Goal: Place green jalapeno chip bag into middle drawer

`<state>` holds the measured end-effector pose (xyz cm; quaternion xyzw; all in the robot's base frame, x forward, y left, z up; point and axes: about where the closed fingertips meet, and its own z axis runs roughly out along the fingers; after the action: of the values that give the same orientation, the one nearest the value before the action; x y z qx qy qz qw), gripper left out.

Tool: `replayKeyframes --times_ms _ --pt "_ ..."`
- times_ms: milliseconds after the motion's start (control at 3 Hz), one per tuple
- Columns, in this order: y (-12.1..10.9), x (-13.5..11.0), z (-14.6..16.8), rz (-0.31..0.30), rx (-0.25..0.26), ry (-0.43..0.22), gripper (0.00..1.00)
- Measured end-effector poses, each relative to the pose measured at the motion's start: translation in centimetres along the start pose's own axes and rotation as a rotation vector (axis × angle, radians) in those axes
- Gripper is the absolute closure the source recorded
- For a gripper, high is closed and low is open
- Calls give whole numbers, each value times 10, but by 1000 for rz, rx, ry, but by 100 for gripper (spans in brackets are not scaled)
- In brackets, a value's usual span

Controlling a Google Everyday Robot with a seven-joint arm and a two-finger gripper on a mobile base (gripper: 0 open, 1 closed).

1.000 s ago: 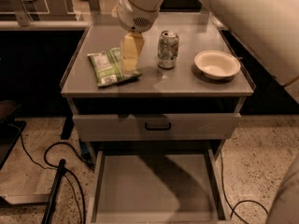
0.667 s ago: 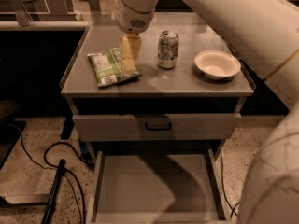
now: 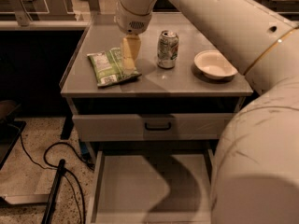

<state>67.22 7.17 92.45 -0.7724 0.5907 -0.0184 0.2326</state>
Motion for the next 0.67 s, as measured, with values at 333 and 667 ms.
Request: replayKeyframes --times_ms 333,667 --pt "-3 3 13 3 -14 -8 0" --pt "-6 -2 27 -4 -29 -33 0"
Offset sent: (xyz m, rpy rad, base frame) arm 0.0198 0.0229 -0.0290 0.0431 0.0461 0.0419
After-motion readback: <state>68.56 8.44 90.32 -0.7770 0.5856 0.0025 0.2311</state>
